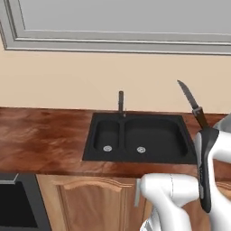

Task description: Move the cutting board and knife to the sink. Then move spray from the cabinet to the counter.

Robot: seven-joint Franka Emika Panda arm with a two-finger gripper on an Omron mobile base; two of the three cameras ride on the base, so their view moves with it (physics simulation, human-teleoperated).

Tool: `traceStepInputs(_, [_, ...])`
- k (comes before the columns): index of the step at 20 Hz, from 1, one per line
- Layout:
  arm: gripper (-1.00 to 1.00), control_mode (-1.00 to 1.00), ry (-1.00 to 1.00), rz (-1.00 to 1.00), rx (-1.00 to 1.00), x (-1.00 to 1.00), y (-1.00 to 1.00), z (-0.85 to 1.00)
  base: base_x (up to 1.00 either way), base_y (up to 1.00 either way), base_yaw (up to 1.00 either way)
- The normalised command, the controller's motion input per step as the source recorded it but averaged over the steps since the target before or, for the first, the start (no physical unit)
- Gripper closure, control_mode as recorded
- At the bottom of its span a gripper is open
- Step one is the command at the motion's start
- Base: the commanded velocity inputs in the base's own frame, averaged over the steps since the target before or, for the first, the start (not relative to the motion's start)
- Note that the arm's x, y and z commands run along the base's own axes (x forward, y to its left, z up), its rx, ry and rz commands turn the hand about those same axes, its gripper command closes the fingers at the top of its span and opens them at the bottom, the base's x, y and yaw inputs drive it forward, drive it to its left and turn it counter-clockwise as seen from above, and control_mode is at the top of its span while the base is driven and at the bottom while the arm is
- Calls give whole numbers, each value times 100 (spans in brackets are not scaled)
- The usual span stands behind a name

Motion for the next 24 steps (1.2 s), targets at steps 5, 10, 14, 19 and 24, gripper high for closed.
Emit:
traceStepInputs(5, [100, 100, 0, 0, 0, 0, 0, 0, 36, 40, -26])
traceStepInputs(10, [100, 100, 0, 0, 0, 0, 0, 0, 26, 51, -21])
traceStepInputs(14, [100, 100, 0, 0, 0, 0, 0, 0, 6, 58, -14])
traceStepInputs(19, [100, 100, 0, 0, 0, 0, 0, 0, 19, 31, -9])
traceStepInputs(24, [100, 100, 0, 0, 0, 0, 0, 0, 46, -12, -6])
